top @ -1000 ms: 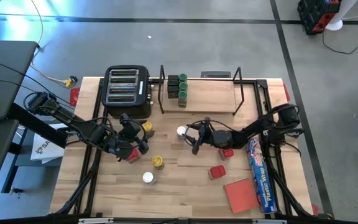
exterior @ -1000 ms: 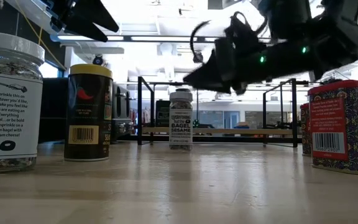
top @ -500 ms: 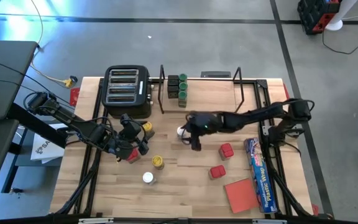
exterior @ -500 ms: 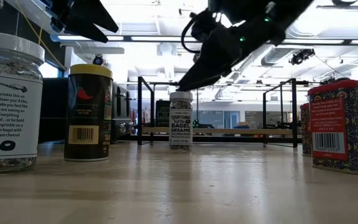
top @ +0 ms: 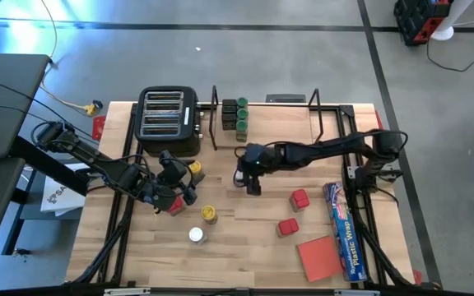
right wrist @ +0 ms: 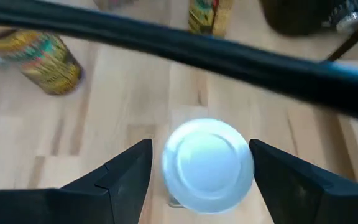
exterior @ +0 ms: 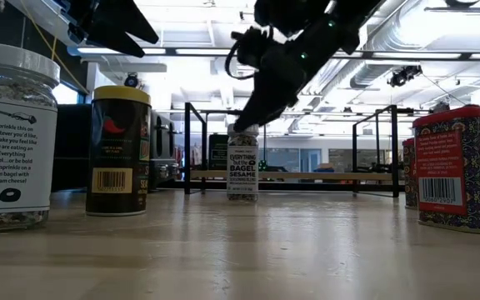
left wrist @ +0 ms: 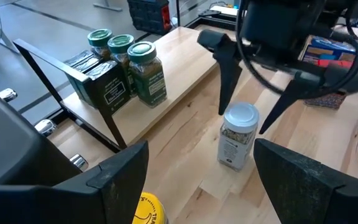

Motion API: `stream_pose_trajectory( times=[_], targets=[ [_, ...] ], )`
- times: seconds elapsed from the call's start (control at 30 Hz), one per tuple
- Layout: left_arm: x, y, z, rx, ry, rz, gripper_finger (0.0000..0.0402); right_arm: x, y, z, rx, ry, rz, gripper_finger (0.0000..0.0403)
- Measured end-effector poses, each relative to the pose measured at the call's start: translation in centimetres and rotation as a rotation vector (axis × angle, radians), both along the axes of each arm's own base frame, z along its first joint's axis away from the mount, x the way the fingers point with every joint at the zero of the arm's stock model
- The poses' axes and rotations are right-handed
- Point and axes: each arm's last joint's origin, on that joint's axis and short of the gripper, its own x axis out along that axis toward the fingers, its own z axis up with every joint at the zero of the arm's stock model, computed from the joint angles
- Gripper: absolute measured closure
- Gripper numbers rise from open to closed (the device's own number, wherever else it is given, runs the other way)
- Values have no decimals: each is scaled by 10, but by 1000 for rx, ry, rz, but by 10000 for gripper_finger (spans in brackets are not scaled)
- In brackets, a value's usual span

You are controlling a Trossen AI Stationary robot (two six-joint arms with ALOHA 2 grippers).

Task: Shelf spices
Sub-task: Put the top white seasoning bottle on the shelf

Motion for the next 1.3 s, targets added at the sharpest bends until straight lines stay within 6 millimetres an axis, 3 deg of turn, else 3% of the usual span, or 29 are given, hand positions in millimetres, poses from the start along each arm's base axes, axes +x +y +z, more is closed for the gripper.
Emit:
stream_pose_trajectory(
  times=[0.2,0.4,0.57,0.67,0.8,0.93,1.07,1.17,1.3],
  targets=[
    [0,0,0,1,1,0,115,3,-2,-1,-32,18,-52,151],
    [0,0,0,1,1,0,115,3,-2,0,-18,18,-67,211],
    [0,0,0,1,1,0,115,1,-4,3,22,22,-109,212],
    [0,0,0,0,1,0,115,-9,-6,19,-8,18,-81,212],
    [0,0,0,-1,0,0,115,-31,-18,63,-38,20,-55,212],
    [0,0,0,0,1,0,115,-49,-55,90,-101,91,-78,212],
    [0,0,0,0,0,0,115,-60,-114,105,-127,58,-145,212],
    [0,0,0,0,0,0,115,-69,-159,95,-96,48,-144,212],
    [0,0,-1,2,3,0,115,-75,-204,84,-83,-19,-152,212]
  ],
)
